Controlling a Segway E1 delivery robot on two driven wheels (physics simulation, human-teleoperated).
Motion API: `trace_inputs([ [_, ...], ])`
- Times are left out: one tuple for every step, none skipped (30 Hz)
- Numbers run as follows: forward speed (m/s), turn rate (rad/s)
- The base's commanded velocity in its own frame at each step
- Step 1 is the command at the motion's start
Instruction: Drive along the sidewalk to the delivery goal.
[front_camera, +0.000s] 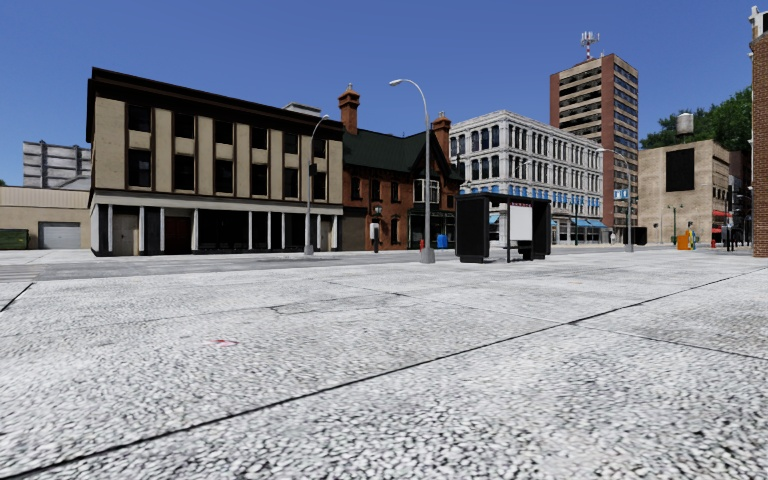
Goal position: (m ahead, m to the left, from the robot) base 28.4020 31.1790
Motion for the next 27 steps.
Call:
trace_inputs([
  [0.0, 0.0],
  [0.0, 0.0],
  [0.0, 0.0],
  [0.0, 0.0],
  [0.0, 0.0],
  [0.0, 0.0],
  [0.0, 0.0],
  [0.0, 0.0],
  [0.0, 0.0],
  [0.0, 0.0],
  [0.0, 0.0],
  [0.0, 0.0],
  [0.0, 0.0],
  [0.0, 0.0],
  [0.0, 0.0],
  [0.0, 0.0],
  [0.0, 0.0],
  [0.0, 0.0],
  [0.0, 0.0],
  [0.0, 0.0],
  [0.0, 0.0],
  [0.0, 0.0],
  [0.0, 0.0],
  [0.0, 0.0],
  [0.0, 0.0],
  [0.0, 0.0],
  [0.0, 0.0],
])
